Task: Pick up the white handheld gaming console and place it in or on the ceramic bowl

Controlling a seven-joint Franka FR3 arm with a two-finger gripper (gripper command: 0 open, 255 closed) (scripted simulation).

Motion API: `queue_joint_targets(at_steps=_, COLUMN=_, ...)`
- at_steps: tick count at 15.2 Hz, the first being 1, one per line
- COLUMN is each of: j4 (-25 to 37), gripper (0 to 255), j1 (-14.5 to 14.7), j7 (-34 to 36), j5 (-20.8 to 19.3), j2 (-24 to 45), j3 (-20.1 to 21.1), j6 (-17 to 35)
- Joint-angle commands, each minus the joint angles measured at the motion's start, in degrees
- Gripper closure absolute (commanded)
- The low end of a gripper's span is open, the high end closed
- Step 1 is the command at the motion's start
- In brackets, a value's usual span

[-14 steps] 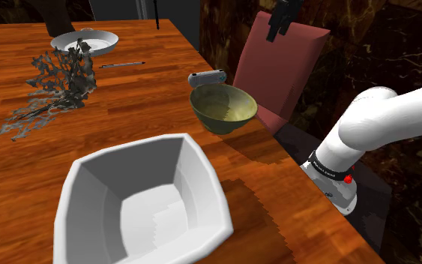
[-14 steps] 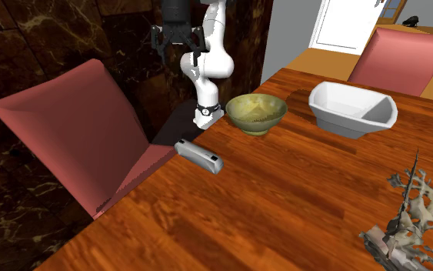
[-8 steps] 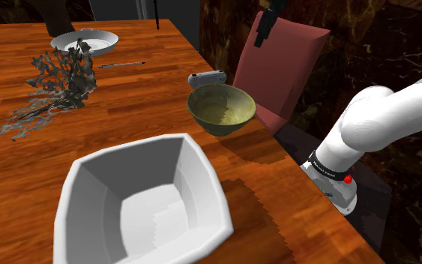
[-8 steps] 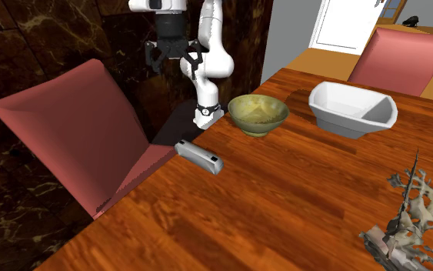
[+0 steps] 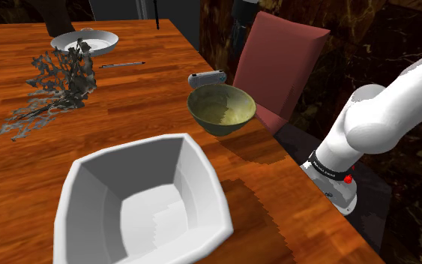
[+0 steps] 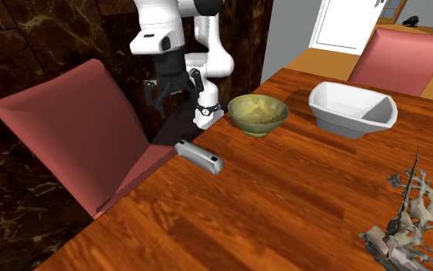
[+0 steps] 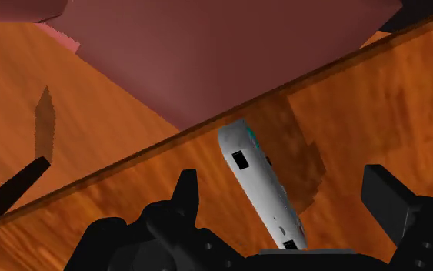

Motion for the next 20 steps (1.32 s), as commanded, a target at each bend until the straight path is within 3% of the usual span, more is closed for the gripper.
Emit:
queue_joint_targets(at_steps=1, j4=1.7, gripper=0, j1=1.82, j7=-6.16, j5=0.89, j2=4.06, j3=-0.64, j6=1.67)
queue_joint_targets(at_steps=7, j4=7.47, gripper=0, j1=5.87, j7=-21.63, j5=3.76, j2=14.97, j3=-0.7, j6=4.5)
queue_joint_targets(at_steps=14, j4=4.08, gripper=0, j1=6.07, j7=-22.04, j5=4.43, j2=16.9, j3=-0.46, j6=9.79)
queue_joint_targets(at_steps=20, j4=3.82, gripper=0, j1=6.1, j7=-22.08, j5=4.49, j2=17.08, j3=-0.44, j6=10.23)
